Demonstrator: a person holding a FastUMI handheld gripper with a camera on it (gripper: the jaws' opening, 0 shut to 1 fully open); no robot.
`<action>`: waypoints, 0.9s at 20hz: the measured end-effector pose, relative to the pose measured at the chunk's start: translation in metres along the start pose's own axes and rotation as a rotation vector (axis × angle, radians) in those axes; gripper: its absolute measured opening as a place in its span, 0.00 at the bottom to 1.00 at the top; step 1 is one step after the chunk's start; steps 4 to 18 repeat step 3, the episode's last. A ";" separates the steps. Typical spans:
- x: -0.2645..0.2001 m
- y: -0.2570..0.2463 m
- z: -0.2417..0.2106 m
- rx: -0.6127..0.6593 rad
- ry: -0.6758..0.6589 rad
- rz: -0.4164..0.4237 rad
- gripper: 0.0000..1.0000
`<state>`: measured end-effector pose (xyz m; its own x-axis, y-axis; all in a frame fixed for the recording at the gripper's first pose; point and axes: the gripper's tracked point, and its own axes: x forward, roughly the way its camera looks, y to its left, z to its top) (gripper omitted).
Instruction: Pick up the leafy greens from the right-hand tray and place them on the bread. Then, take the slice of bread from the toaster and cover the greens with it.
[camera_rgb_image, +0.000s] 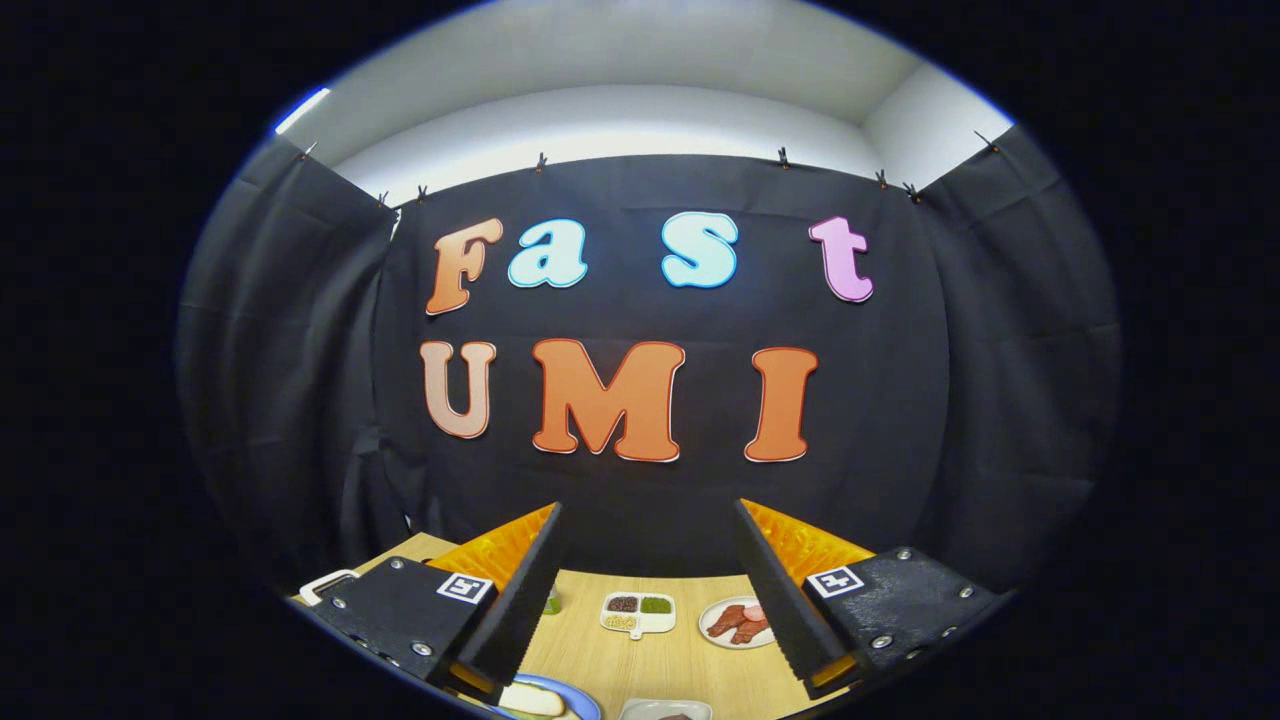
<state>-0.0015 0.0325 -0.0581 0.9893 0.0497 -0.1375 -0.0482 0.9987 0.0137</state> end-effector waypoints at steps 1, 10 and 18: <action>0.000 0.003 -0.001 0.008 -0.001 0.011 0.98; 0.004 0.005 0.001 0.018 -0.012 0.021 0.98; 0.004 0.005 0.001 0.018 -0.012 0.021 0.98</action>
